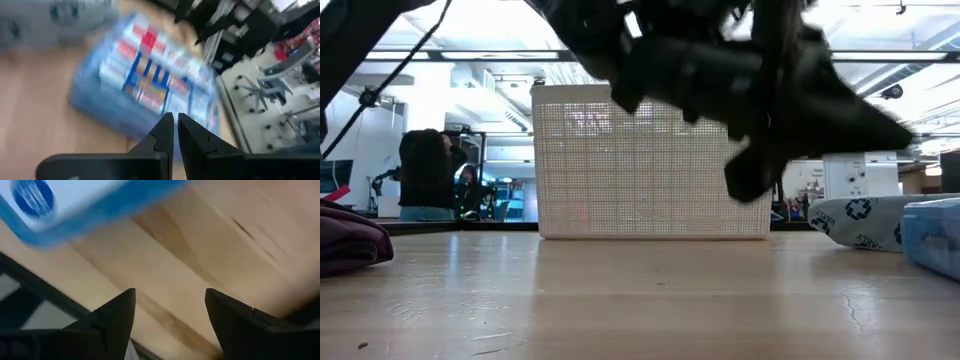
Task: Pick & place medical supplies in basket/bin
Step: Put the blue first aid kit box into the white bin
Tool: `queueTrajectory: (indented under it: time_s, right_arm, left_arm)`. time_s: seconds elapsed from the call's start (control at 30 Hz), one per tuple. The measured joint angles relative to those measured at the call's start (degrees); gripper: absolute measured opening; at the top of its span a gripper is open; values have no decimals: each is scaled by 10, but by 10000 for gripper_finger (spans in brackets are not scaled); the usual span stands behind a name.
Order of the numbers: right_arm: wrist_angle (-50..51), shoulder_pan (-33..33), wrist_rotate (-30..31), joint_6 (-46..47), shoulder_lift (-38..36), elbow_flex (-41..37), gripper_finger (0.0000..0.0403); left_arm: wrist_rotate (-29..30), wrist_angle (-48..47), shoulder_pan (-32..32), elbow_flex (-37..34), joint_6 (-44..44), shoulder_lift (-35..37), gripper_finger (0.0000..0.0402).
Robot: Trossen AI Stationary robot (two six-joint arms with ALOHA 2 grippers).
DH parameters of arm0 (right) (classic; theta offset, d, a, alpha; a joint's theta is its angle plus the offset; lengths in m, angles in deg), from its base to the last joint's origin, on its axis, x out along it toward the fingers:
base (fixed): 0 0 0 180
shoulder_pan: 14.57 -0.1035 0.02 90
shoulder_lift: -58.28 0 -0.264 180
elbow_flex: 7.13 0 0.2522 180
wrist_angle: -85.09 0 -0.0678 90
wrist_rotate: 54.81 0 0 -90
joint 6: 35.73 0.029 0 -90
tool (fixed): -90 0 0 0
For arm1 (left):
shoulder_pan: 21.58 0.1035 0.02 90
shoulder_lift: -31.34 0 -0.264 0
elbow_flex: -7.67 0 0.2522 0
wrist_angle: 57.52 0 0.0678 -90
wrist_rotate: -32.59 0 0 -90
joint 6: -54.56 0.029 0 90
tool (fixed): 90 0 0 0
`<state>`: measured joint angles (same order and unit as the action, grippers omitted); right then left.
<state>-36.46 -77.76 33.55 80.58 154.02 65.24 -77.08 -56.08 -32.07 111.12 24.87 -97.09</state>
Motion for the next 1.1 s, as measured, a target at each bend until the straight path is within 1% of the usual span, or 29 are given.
queueTrajectory:
  time_s: [0.07, 0.2, 0.33, 0.47, 0.53, 0.7, 0.83, 0.97, 1.1]
  right_arm:
    - [-23, 7, 15, -4, 11, -6, 230]
    - [-38, 22, 17, -19, 36, -14, 230]
    - [-39, 35, 18, -47, 48, -14, 231]
    - [-34, 43, 89, -60, 42, -1, 228]
    - [-18, 49, 112, -69, 34, 12, 225]
    - [29, 71, 117, -119, 31, 47, 224]
    - [71, 93, 143, -161, 30, 95, 224]
    - [153, 107, 194, -196, 29, 162, 224]
    - [239, 123, 274, -240, 26, 225, 224]
  left_arm:
    - [-11, -9, -3, 11, -12, -16, 8]
    - [-14, 1, -6, 34, -24, -32, 8]
    - [-14, -16, -8, 32, -24, -35, 8]
    - [-15, -63, -7, 28, -24, -35, 8]
    - [-15, -65, -7, 23, -24, -35, 8]
    - [-15, -71, -7, 19, -24, -34, 8]
    - [-8, -83, -6, 18, -22, -36, 8]
    - [-8, -96, -7, 18, -12, -36, 8]
    - [-8, -109, -7, 18, 0, -36, 8]
